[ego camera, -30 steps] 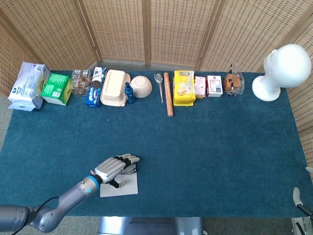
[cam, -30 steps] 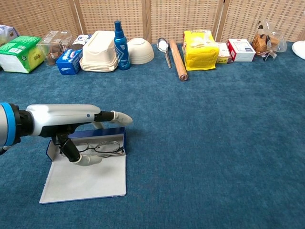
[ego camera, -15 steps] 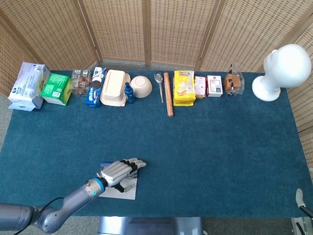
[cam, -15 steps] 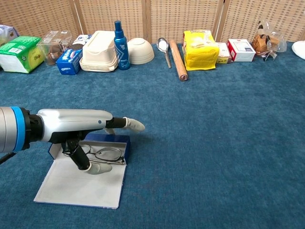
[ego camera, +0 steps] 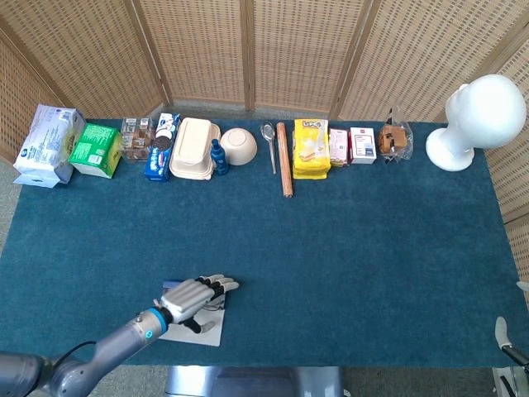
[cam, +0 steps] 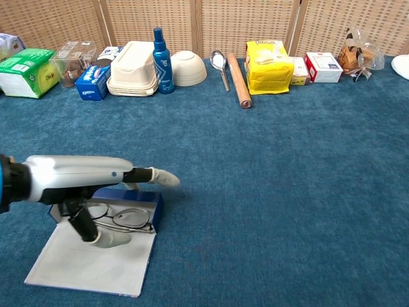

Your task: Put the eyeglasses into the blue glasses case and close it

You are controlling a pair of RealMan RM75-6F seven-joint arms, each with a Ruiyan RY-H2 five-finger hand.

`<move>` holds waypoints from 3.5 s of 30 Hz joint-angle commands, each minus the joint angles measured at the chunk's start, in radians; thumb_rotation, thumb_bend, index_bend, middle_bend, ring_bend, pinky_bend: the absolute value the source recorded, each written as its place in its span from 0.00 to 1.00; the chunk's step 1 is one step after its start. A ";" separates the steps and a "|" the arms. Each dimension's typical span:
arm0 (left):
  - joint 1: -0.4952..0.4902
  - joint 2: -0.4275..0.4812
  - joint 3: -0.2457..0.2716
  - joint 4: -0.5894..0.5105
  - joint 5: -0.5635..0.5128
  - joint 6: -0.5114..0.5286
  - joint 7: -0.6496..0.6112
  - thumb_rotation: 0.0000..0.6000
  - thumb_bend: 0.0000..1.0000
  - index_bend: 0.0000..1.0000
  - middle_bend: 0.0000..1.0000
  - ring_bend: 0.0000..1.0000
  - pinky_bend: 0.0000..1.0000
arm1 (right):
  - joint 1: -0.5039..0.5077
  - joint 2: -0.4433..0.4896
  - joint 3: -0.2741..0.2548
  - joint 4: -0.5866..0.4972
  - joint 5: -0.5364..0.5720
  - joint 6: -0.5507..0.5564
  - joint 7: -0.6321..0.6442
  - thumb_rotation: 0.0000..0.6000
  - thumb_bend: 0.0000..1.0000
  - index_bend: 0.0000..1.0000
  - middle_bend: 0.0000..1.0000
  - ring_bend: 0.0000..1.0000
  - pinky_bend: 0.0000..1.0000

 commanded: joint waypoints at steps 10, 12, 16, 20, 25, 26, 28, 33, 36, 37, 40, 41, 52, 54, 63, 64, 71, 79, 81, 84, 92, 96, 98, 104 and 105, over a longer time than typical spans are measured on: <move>0.043 0.051 0.046 -0.051 0.029 0.026 -0.014 0.94 0.36 0.00 0.05 0.00 0.11 | 0.006 -0.005 -0.001 0.012 -0.002 -0.007 0.015 1.00 0.40 0.03 0.28 0.10 0.19; 0.046 0.053 0.048 -0.055 0.031 0.027 -0.015 0.94 0.36 0.00 0.05 0.00 0.11 | 0.007 -0.006 -0.001 0.014 -0.002 -0.008 0.018 1.00 0.40 0.02 0.28 0.10 0.19; 0.055 0.053 0.052 -0.064 0.038 0.031 -0.018 0.94 0.36 0.00 0.05 0.00 0.11 | 0.007 -0.007 -0.002 0.017 -0.002 -0.008 0.023 1.00 0.40 0.02 0.28 0.10 0.19; 0.063 0.051 0.056 -0.068 0.047 0.029 -0.029 0.94 0.36 0.00 0.05 0.00 0.11 | 0.007 -0.006 -0.003 0.020 -0.005 -0.007 0.028 1.00 0.40 0.02 0.28 0.10 0.19; 0.082 0.058 0.072 -0.085 0.066 0.038 -0.031 0.93 0.36 0.00 0.05 0.00 0.11 | 0.009 -0.005 -0.005 0.020 -0.011 -0.006 0.032 1.00 0.40 0.02 0.28 0.10 0.19; 0.086 0.060 0.075 -0.088 0.069 0.041 -0.031 0.94 0.36 0.00 0.05 0.00 0.11 | 0.009 -0.006 -0.005 0.021 -0.011 -0.006 0.032 1.00 0.40 0.02 0.28 0.10 0.19; 0.094 0.065 0.081 -0.094 0.072 0.047 -0.033 0.95 0.36 0.00 0.05 0.00 0.10 | 0.010 -0.007 -0.006 0.023 -0.012 -0.008 0.033 1.00 0.40 0.02 0.28 0.10 0.19; 0.116 0.077 0.092 -0.104 0.077 0.064 -0.042 0.93 0.36 0.00 0.05 0.00 0.10 | 0.016 -0.012 -0.006 0.028 -0.014 -0.015 0.039 1.00 0.40 0.02 0.28 0.10 0.19; 0.130 0.089 0.094 -0.105 0.078 0.079 -0.051 0.93 0.36 0.00 0.05 0.00 0.09 | 0.020 -0.015 -0.006 0.033 -0.014 -0.020 0.042 1.00 0.40 0.02 0.28 0.10 0.19; 0.133 0.092 0.095 -0.105 0.078 0.084 -0.052 0.94 0.36 0.00 0.05 0.00 0.09 | 0.021 -0.016 -0.006 0.034 -0.014 -0.021 0.044 1.00 0.40 0.02 0.28 0.10 0.19; 0.148 0.106 0.097 -0.103 0.073 0.106 -0.053 0.93 0.36 0.00 0.05 0.00 0.09 | 0.025 -0.019 -0.006 0.040 -0.011 -0.027 0.050 1.00 0.40 0.02 0.28 0.10 0.19; 0.155 0.111 0.098 -0.103 0.071 0.114 -0.054 0.94 0.36 0.00 0.05 0.00 0.09 | 0.026 -0.020 -0.006 0.044 -0.010 -0.029 0.053 1.00 0.40 0.02 0.28 0.10 0.19; 0.188 0.124 0.113 -0.108 0.090 0.106 -0.062 0.93 0.36 0.00 0.04 0.00 0.09 | 0.038 -0.028 -0.003 0.059 -0.004 -0.045 0.063 1.00 0.40 0.02 0.28 0.10 0.19; 0.189 0.123 0.116 -0.113 0.104 0.102 -0.055 0.94 0.36 0.00 0.04 0.00 0.09 | 0.043 -0.030 -0.003 0.057 -0.011 -0.048 0.060 1.00 0.40 0.02 0.28 0.10 0.19; 0.202 0.121 0.124 -0.125 0.125 0.094 -0.038 0.94 0.36 0.00 0.04 0.00 0.08 | 0.051 -0.034 -0.008 0.054 -0.013 -0.058 0.054 1.00 0.40 0.01 0.28 0.10 0.19; 0.202 0.121 0.125 -0.126 0.125 0.092 -0.037 0.94 0.36 0.00 0.04 0.00 0.08 | 0.052 -0.034 -0.008 0.054 -0.013 -0.058 0.054 1.00 0.39 0.01 0.28 0.10 0.19; 0.216 0.123 0.133 -0.130 0.129 0.095 -0.035 0.94 0.36 0.00 0.04 0.00 0.08 | 0.055 -0.033 -0.008 0.055 -0.017 -0.057 0.056 1.00 0.39 0.01 0.28 0.10 0.19; 0.234 0.123 0.141 -0.132 0.138 0.099 -0.031 0.94 0.36 0.00 0.04 0.00 0.08 | 0.057 -0.033 -0.009 0.059 -0.014 -0.058 0.060 1.00 0.39 0.01 0.28 0.10 0.19; 0.238 0.123 0.141 -0.133 0.140 0.100 -0.033 0.94 0.36 0.00 0.04 0.00 0.08 | 0.058 -0.033 -0.010 0.059 -0.015 -0.058 0.061 1.00 0.40 0.01 0.28 0.10 0.19; 0.243 0.122 0.142 -0.133 0.147 0.099 -0.035 0.94 0.36 0.00 0.04 0.00 0.08 | 0.058 -0.033 -0.010 0.059 -0.015 -0.058 0.061 1.00 0.40 0.01 0.28 0.10 0.19; 0.267 0.125 0.145 -0.135 0.167 0.121 -0.036 0.93 0.36 0.00 0.04 0.00 0.07 | 0.058 -0.033 -0.013 0.062 -0.019 -0.055 0.066 1.00 0.40 0.01 0.28 0.10 0.19; 0.295 0.125 0.148 -0.138 0.196 0.166 -0.025 0.93 0.36 0.00 0.03 0.00 0.05 | 0.060 -0.031 -0.013 0.065 -0.018 -0.056 0.072 1.00 0.40 0.01 0.28 0.10 0.19; 0.321 0.117 0.147 -0.131 0.225 0.210 -0.014 0.94 0.36 0.00 0.03 0.00 0.04 | 0.062 -0.032 -0.013 0.068 -0.018 -0.058 0.077 1.00 0.40 0.01 0.28 0.10 0.19; 0.419 0.066 0.164 -0.077 0.373 0.378 0.064 0.94 0.36 0.00 0.02 0.00 0.00 | 0.070 -0.032 -0.015 0.077 -0.022 -0.068 0.089 1.00 0.40 0.01 0.28 0.10 0.19; 0.435 0.061 0.174 -0.067 0.402 0.401 0.083 0.94 0.36 0.00 0.01 0.00 0.00 | 0.073 -0.032 -0.016 0.080 -0.023 -0.074 0.092 1.00 0.40 0.01 0.28 0.10 0.19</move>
